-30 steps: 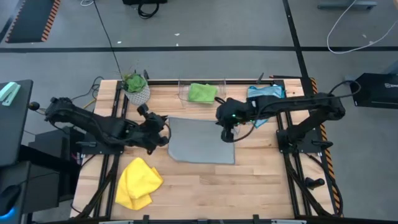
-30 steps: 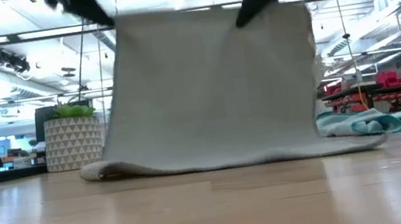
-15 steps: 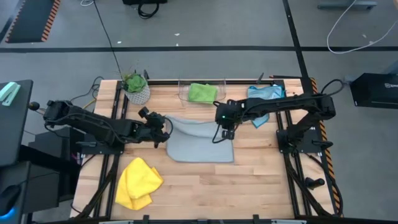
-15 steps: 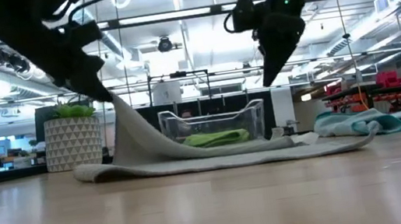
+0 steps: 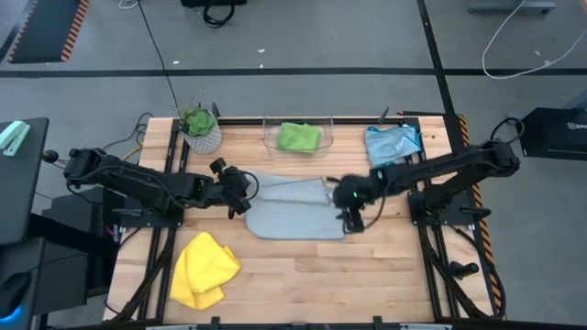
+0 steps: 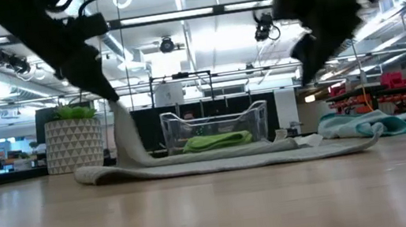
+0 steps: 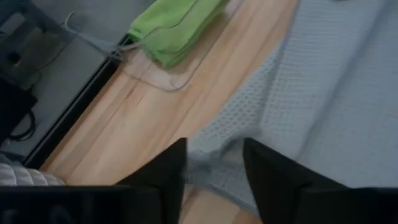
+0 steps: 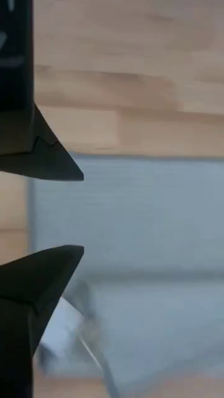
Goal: Fold microfiber towels
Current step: Fold the gray microfiber cloth
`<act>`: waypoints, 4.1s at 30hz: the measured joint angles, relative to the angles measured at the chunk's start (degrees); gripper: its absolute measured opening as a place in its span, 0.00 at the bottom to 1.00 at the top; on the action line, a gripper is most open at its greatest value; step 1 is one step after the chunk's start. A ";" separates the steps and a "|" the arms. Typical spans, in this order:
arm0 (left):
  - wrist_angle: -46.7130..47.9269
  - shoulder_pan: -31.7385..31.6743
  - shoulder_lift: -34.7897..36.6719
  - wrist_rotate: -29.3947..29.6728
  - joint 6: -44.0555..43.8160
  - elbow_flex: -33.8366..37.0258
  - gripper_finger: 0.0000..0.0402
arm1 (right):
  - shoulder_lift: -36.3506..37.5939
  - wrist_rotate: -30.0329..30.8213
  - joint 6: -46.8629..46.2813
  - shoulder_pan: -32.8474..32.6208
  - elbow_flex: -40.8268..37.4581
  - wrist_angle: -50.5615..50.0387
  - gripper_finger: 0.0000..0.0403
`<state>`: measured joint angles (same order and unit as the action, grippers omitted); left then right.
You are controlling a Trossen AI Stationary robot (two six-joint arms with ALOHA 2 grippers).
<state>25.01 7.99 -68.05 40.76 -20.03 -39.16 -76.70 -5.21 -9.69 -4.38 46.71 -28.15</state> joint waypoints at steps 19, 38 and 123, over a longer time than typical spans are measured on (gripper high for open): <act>-16.79 11.63 -12.17 -24.95 4.19 0.02 0.57 | -3.48 14.64 -4.31 -18.82 -7.81 9.05 0.53; -16.58 16.70 -27.74 -20.42 3.10 -4.13 0.35 | -3.54 15.54 -2.70 -19.08 -11.71 14.02 0.40; 3.79 -2.62 -2.08 -39.35 4.89 8.94 0.04 | -11.05 -2.56 -14.97 13.70 -10.78 29.86 0.66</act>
<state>28.80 5.37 -70.13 1.41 -15.13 -30.22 -87.75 -7.77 -24.65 9.32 35.93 1.71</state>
